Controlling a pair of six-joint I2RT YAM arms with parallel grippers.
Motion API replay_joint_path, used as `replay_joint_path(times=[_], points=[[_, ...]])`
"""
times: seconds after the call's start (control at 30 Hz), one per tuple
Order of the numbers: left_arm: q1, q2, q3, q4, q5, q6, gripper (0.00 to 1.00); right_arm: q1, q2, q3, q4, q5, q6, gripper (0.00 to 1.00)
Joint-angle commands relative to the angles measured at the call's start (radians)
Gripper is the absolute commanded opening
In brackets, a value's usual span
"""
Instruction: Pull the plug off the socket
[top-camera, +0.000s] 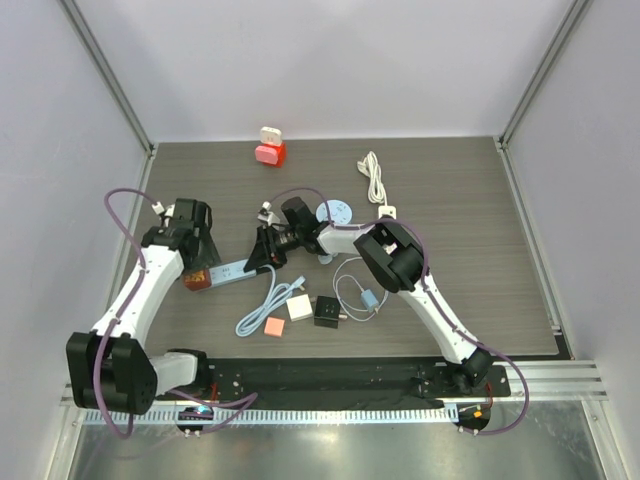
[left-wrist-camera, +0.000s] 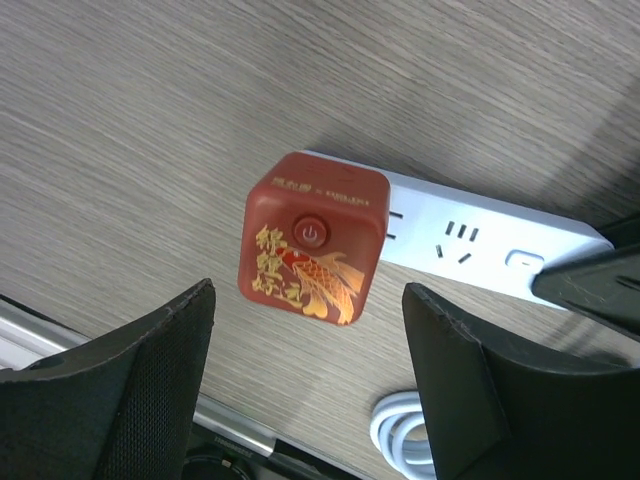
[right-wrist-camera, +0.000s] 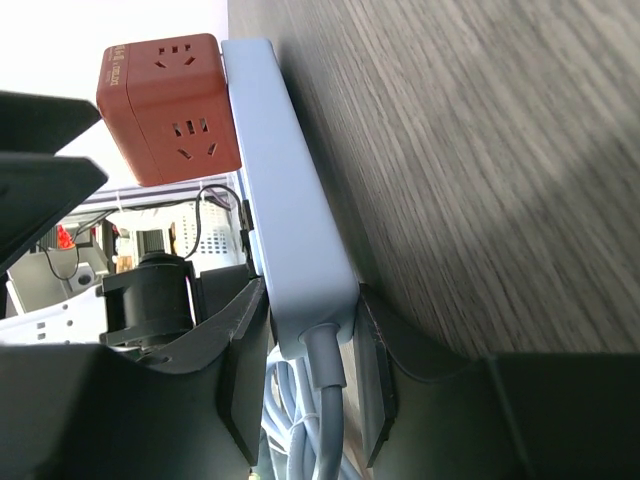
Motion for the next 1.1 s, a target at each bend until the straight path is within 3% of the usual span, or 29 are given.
replay_joint_path(times=[0.0, 0.23, 0.33, 0.47, 0.53, 0.63, 0.67, 0.87, 1.07], points=[[0.026, 0.013, -0.007, 0.05, -0.01, 0.051, 0.76, -0.008, 0.015, -0.025, -0.119, 0.069, -0.08, 0.01], [0.058, 0.098, -0.03, 0.1, 0.049, 0.046, 0.78, -0.006, 0.008, -0.027, -0.116, 0.064, -0.077, 0.01], [0.058, 0.129, -0.032, 0.129, 0.084, 0.051, 0.73, -0.006, 0.003, -0.027, -0.116, 0.057, -0.078, 0.01], [0.061, 0.134, -0.047, 0.165, 0.154, 0.056, 0.48, -0.006, 0.003, -0.022, -0.116, 0.038, -0.081, 0.04], [0.061, 0.122, -0.052, 0.172, 0.191, 0.056, 0.38, -0.006, 0.004, -0.021, -0.114, 0.032, -0.084, 0.13], [0.061, 0.071, -0.064, 0.197, 0.231, 0.068, 0.04, -0.005, 0.006, -0.007, -0.116, 0.011, -0.095, 0.22], [0.061, 0.051, -0.067, 0.2, 0.23, 0.069, 0.0, -0.005, 0.006, 0.007, -0.117, 0.001, -0.101, 0.25], [0.061, -0.09, -0.064, 0.206, 0.236, 0.083, 0.0, -0.003, 0.009, 0.12, -0.226, -0.019, -0.172, 0.49], [0.059, -0.214, -0.101, 0.195, 0.351, 0.054, 0.0, -0.003, 0.072, 0.28, -0.324, -0.036, -0.236, 0.62]])
